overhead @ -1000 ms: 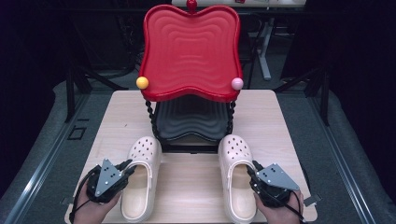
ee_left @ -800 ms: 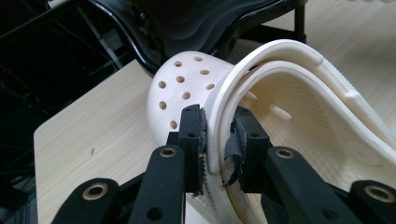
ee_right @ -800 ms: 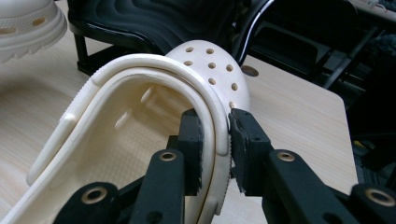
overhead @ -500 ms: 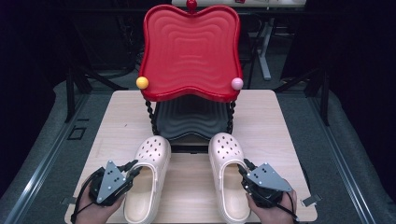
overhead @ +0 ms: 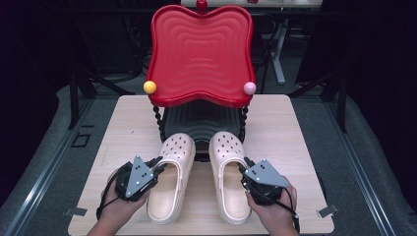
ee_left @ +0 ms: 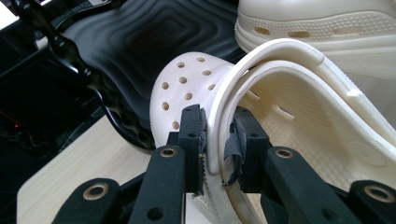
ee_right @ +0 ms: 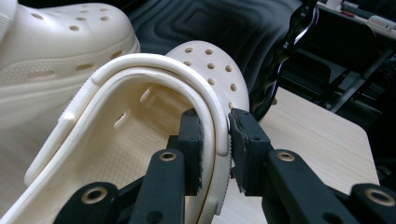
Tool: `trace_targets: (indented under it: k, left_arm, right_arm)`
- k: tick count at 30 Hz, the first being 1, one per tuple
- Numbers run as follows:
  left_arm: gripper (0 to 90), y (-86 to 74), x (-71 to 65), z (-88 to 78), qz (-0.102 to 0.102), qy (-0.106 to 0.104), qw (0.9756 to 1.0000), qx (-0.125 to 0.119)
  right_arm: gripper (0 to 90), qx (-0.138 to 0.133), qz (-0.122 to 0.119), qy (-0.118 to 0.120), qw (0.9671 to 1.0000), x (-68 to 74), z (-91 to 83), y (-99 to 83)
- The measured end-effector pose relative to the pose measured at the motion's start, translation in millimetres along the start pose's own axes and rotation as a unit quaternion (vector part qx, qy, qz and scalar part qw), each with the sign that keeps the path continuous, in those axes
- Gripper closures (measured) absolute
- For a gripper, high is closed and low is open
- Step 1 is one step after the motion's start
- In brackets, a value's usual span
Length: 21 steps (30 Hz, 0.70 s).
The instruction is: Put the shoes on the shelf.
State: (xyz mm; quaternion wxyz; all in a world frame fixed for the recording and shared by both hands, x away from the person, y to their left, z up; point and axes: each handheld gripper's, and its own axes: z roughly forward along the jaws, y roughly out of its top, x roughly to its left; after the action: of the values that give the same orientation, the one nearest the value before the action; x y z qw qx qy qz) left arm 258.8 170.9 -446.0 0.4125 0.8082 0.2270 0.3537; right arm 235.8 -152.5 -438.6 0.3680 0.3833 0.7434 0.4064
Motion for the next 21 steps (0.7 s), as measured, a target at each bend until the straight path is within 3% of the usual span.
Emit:
trace_targets:
  k: [11, 21]
  left_arm:
    - [76.1, 24.2, 7.8, 28.2, 0.021, 0.019, 0.9996, 0.004]
    - [76.2, 36.3, 21.0, 48.6, 0.008, 0.037, 0.9993, 0.005]
  right_arm:
    - [75.1, 0.003, 0.005, -0.016, 0.9999, -3.2, 28.5, 17.8]
    - [75.4, 0.007, 0.007, -0.039, 0.9992, -3.7, 56.5, 35.7]
